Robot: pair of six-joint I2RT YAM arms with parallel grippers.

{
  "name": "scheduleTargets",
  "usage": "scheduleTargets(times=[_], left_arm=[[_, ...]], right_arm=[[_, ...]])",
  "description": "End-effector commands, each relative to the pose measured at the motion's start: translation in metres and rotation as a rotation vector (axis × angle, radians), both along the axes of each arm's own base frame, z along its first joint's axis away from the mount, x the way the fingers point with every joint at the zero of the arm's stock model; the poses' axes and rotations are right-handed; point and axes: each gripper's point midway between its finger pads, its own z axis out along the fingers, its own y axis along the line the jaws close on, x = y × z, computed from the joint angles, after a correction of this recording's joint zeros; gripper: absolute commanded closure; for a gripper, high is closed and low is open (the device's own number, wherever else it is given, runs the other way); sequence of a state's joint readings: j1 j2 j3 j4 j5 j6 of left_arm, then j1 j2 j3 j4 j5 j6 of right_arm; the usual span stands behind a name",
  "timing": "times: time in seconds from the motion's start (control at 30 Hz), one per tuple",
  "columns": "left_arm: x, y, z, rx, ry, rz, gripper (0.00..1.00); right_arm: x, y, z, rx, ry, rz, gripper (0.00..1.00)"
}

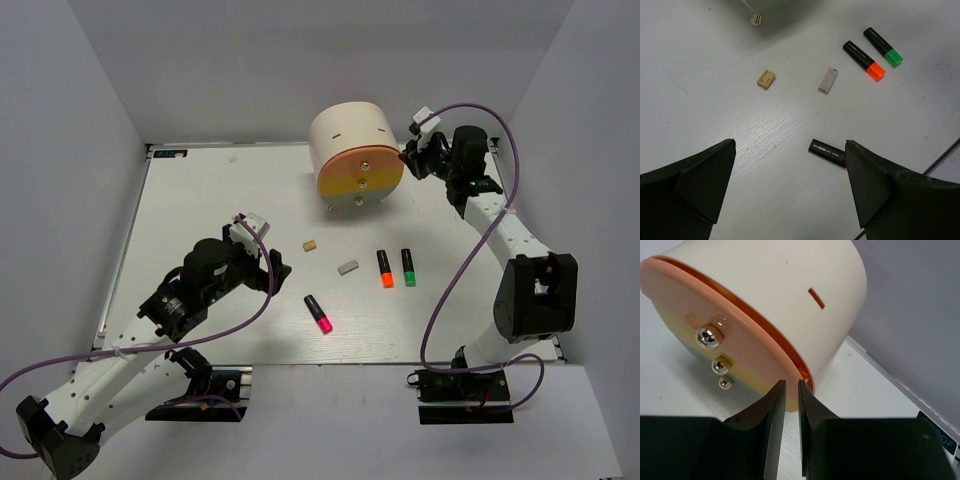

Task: Sort the stationery into containers
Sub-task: Close the drawer in the storage box.

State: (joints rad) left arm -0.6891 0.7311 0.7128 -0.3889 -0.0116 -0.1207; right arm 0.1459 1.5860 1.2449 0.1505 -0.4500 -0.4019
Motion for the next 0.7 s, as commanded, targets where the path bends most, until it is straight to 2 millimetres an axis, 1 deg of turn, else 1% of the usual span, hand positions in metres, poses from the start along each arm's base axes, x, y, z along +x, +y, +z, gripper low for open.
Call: scheduleTargets(times=[0.0, 0.03, 0.17, 0.2, 0.23, 0.33, 0.53, 0.57, 0.67], left_arm=[[0.0, 0.002, 0.002, -0.008, -0.008, 0.01, 0.0], [0.0, 0.002, 0.002, -0.008, -0.008, 0.01, 0.0], [0.0, 0.002, 0.002, -0.008, -0.008, 0.01, 0.0], [0.0, 0.002, 0.002, -0.008, -0.008, 0.01, 0.0], [0.0, 0.002, 0.002, -0.008, -0.008, 0.01, 0.0], [0.0, 0.002, 0.002, -0.008, -0.008, 0.01, 0.0], [0.0, 0.002, 0.002, -0.008, -0.008, 0.01, 0.0], [0.0, 0.002, 0.002, -0.008, -0.008, 0.01, 0.0], [0.0, 0.002, 0.002, -0.008, -0.008, 0.01, 0.0]], right_arm=[[0.002, 0.009, 0.006, -0.019, -0.006, 0.065, 0.78], [0.003, 0.01, 0.008, -0.019, -0.008, 0.066, 0.78], [0.012, 0.011, 0.004, -0.024, 0.019, 0.066, 0.8], [0.015, 0.01, -0.007, -0.027, 0.046, 0.063, 0.8], [0.017, 0.011, -0.004, -0.026, 0.039, 0.066, 0.81], [0.022, 0.012, -0.008, -0.028, 0.038, 0.058, 0.81], [0.03, 0.008, -0.009, -0.024, 0.016, 0.026, 0.81], [0.031, 0.007, -0.007, -0.024, 0.013, 0.024, 0.81], [0.024, 0.012, -0.007, -0.016, 0.018, 0.058, 0.81]])
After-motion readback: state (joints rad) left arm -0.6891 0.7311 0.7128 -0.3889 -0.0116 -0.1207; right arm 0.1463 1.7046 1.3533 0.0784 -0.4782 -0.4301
